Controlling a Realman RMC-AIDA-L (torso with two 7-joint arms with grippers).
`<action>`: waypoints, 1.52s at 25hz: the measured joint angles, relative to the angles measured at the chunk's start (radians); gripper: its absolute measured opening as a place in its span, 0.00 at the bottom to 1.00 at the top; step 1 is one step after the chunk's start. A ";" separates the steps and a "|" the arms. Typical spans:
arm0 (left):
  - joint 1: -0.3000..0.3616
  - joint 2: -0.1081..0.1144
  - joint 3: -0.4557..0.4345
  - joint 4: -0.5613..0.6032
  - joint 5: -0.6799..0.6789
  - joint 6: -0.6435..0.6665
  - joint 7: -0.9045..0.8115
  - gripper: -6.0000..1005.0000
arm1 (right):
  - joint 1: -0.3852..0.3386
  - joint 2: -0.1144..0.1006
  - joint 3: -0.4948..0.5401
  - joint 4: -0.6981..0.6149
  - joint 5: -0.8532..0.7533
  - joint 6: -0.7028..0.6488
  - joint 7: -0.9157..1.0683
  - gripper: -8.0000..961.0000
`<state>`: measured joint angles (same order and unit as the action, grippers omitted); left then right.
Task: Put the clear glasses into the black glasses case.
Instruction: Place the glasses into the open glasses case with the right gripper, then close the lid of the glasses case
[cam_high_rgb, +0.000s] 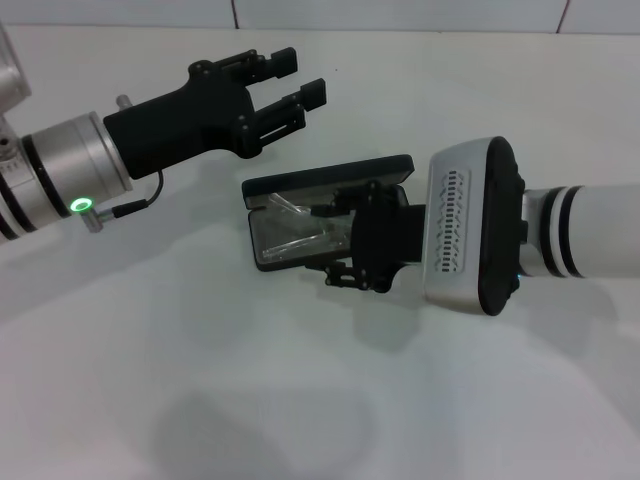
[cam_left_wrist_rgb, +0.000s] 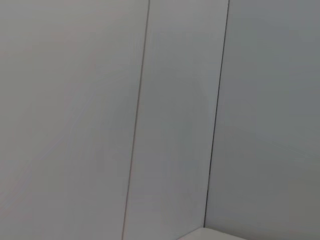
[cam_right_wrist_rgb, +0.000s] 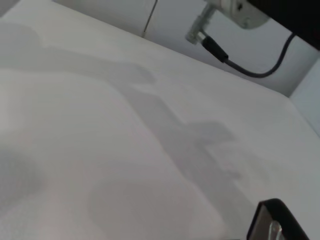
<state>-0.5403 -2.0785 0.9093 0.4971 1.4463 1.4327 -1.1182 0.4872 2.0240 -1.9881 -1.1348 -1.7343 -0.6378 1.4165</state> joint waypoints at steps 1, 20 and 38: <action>0.000 0.000 0.000 0.000 0.000 0.000 0.000 0.55 | -0.002 -0.001 0.001 -0.002 -0.002 -0.002 0.000 0.59; -0.009 -0.005 0.000 0.000 0.000 -0.013 0.001 0.55 | -0.022 0.004 0.094 0.011 0.015 -0.093 -0.035 0.59; -0.003 -0.007 0.000 -0.007 -0.002 -0.025 0.002 0.55 | -0.086 -0.007 0.185 -0.062 0.038 -0.198 -0.061 0.59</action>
<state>-0.5429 -2.0855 0.9090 0.4906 1.4440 1.4081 -1.1167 0.4013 2.0169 -1.8026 -1.1963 -1.6960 -0.8355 1.3559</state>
